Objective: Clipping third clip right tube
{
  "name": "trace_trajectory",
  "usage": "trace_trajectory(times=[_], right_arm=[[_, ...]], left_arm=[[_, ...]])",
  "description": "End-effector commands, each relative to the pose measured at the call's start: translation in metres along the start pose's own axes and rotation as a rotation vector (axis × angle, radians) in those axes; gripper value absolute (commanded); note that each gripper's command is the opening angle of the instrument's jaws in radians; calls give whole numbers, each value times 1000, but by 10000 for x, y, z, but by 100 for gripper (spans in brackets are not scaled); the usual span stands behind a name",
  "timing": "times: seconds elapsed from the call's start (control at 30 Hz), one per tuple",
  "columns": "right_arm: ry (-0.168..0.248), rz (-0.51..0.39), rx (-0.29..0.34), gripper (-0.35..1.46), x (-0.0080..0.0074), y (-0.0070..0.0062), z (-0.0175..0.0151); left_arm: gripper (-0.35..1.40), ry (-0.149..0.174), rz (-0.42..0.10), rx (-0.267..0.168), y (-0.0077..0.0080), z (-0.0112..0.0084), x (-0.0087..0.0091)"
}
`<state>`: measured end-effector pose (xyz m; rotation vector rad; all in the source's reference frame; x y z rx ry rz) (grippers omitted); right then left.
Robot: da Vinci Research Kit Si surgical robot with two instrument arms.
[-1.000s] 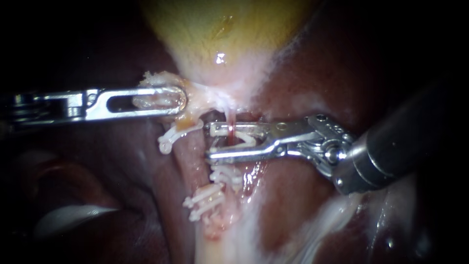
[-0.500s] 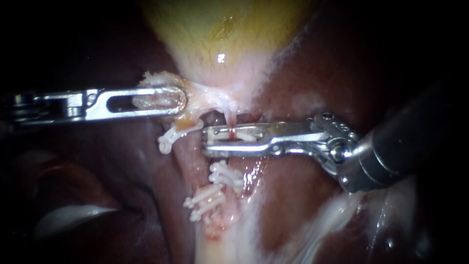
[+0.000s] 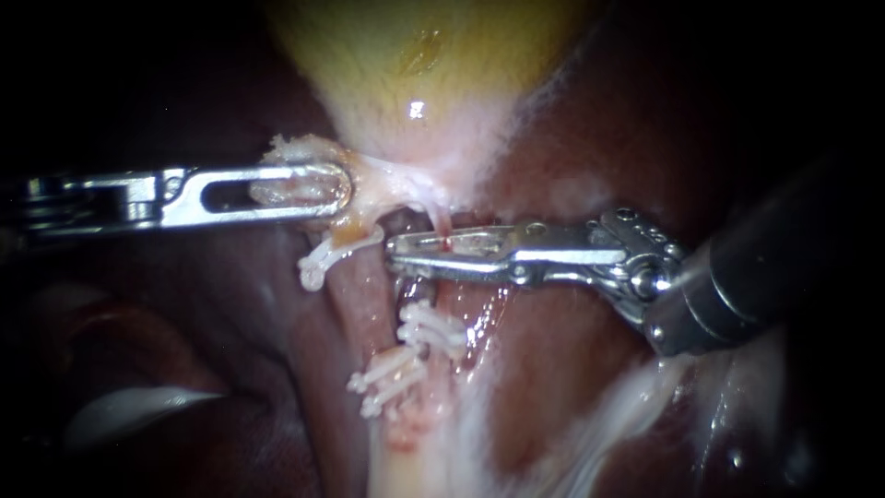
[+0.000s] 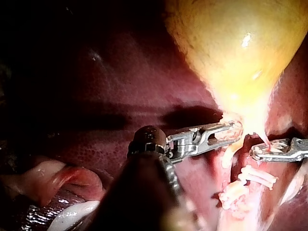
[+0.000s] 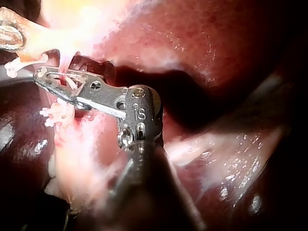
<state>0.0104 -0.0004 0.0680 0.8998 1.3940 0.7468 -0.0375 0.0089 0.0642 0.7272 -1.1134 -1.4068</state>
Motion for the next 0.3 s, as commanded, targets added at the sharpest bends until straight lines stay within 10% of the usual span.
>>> trace_trajectory(times=[0.03,0.3], right_arm=[[0,0,1,-35,1,0,0],[0,0,1,-35,1,1,0]], left_arm=[[-33,0,0,0,0,0,0],[-33,0,0,0,0,-1,0]])
